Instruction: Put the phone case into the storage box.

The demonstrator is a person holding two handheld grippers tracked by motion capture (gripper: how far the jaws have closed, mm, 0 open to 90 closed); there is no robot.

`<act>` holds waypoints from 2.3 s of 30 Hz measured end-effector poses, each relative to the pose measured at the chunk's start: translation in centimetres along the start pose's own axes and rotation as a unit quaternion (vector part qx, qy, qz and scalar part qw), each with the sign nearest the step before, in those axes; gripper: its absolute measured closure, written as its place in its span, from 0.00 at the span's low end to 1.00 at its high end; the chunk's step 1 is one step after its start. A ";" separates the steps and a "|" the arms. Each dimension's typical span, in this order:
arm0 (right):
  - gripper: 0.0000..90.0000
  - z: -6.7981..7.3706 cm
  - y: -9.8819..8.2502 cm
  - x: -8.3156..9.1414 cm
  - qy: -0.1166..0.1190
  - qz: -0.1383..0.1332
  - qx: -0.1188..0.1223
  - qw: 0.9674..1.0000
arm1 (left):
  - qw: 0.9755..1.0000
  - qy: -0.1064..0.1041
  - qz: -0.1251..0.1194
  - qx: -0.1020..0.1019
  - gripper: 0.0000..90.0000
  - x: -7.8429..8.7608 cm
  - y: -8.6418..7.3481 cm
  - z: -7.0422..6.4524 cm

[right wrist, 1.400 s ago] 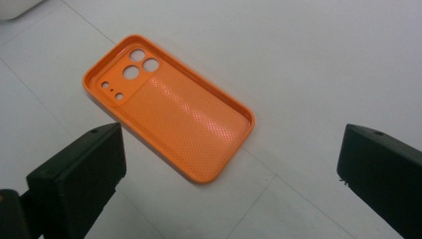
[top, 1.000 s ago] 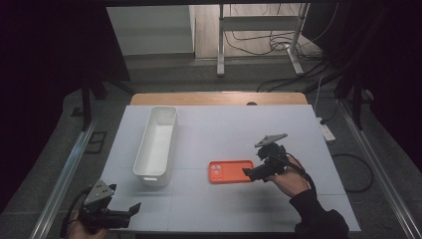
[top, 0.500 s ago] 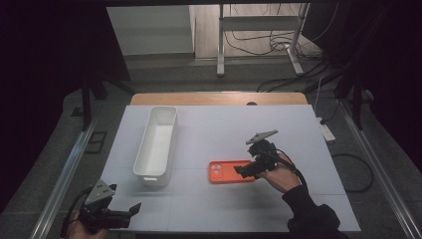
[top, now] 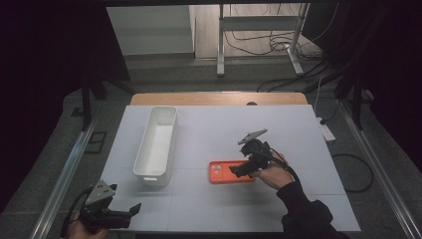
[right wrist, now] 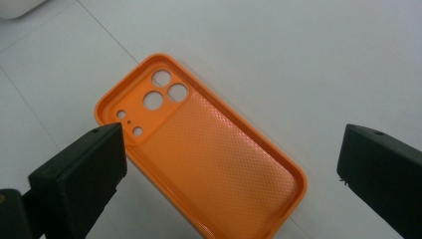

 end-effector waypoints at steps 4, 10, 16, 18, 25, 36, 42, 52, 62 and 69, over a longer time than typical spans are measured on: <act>0.00 0.1 0.1 -0.3 -0.003 0.007 -0.001 1.000 | 1.000 0.000 0.001 0.000 0.00 0.0 0.0 0.0; 0.27 0.1 0.2 -0.4 -0.015 0.008 0.016 1.000 | 1.000 0.000 0.001 -0.001 0.00 0.0 0.0 0.0; 0.63 0.2 0.2 -0.4 -0.002 0.022 0.015 1.000 | 1.000 0.000 0.001 -0.002 0.00 0.0 0.0 0.0; 0.75 0.1 0.2 -0.3 0.003 0.025 0.014 1.000 | 1.000 0.000 0.001 -0.002 0.00 0.0 0.0 0.0; 0.99 0.0 0.1 -0.6 0.017 0.028 0.018 0.999 | 1.000 0.001 0.002 -0.004 0.00 0.0 0.0 -0.1; 0.99 -0.2 -1.1 -1.7 0.019 0.053 0.012 0.998 | 1.000 0.000 0.002 -0.007 0.00 0.0 0.0 -0.1; 0.99 -0.5 -1.9 -2.1 0.014 0.063 0.012 0.998 | 1.000 0.000 0.002 -0.008 0.00 0.0 0.0 -0.1; 0.99 -1.0 -2.8 -2.6 0.013 0.078 0.008 0.997 | 1.000 0.001 0.003 -0.010 0.00 0.0 0.0 -0.2; 0.99 -1.0 -3.3 -2.7 0.015 0.085 0.008 0.996 | 1.000 0.001 0.004 -0.011 0.00 0.0 0.0 -0.2; 0.99 -0.6 -4.1 -2.1 0.028 0.090 0.005 0.996 | 1.000 0.002 0.004 -0.011 0.00 -0.1 0.0 -0.2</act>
Point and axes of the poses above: each handheld gripper's, and its own axes: x roughly backward along the jaws, y roughly out of its top, z roughly to its left, the point moved 6 cm from there along -x, roughly forward along the jaws, and after that the axes turned 2 degrees about -z, right-handed, at the moved point
